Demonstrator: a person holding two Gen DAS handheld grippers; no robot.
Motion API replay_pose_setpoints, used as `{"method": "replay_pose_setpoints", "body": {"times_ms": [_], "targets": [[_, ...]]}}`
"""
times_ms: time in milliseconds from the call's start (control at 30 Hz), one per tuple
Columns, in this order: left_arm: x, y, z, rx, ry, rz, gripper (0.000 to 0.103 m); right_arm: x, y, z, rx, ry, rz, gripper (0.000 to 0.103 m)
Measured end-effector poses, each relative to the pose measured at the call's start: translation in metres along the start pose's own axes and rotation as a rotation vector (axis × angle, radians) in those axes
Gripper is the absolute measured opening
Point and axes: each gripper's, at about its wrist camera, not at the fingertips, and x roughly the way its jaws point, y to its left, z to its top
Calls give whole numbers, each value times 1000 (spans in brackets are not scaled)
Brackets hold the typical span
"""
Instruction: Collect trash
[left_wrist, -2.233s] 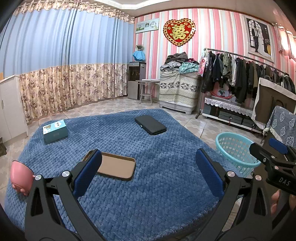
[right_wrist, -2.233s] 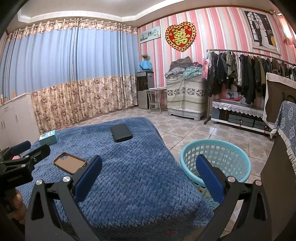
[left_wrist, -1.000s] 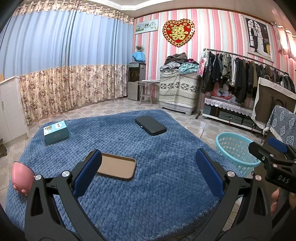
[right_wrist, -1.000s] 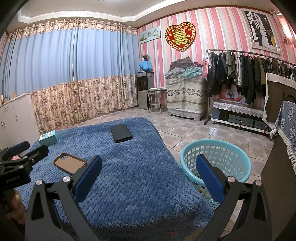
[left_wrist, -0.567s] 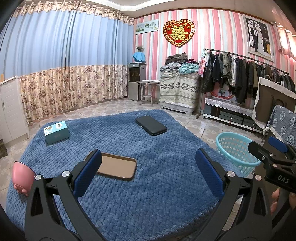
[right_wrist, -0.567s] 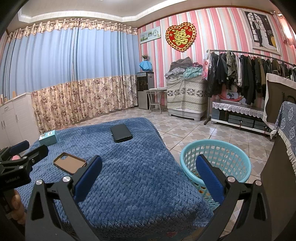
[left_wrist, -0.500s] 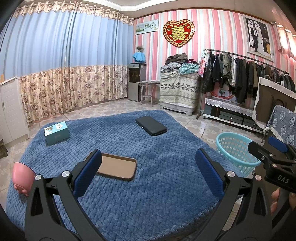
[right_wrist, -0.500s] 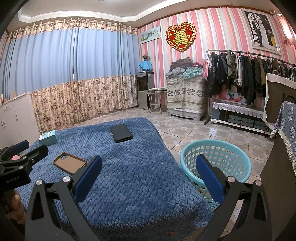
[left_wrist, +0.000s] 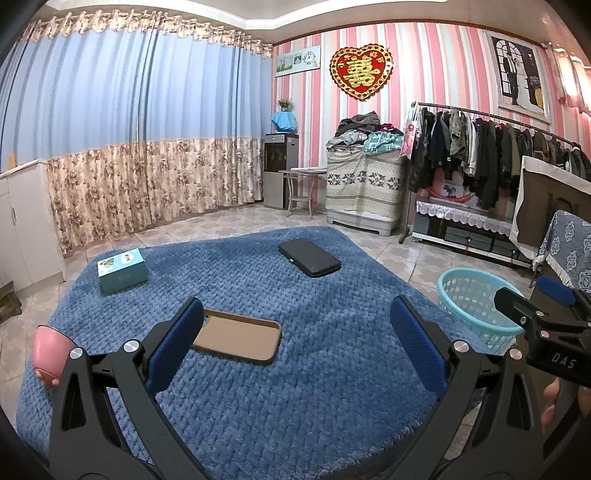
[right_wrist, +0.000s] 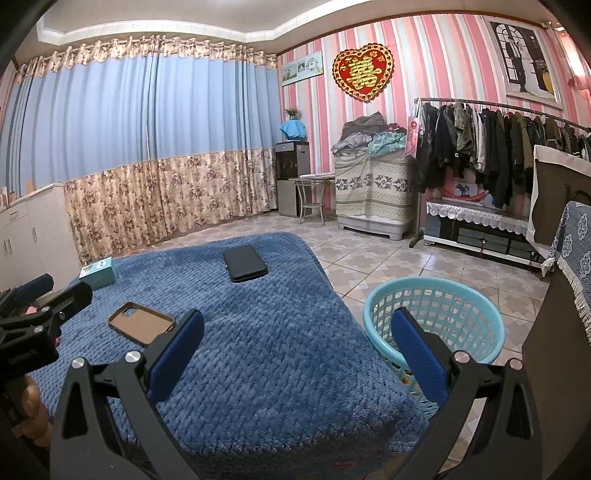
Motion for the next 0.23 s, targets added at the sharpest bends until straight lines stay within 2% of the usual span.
{"method": "replay_pose_setpoints", "body": {"times_ms": [233], "targets": [[0,3,5,-3,11,-7,98,0,0,0,1,0,-1,99]]}}
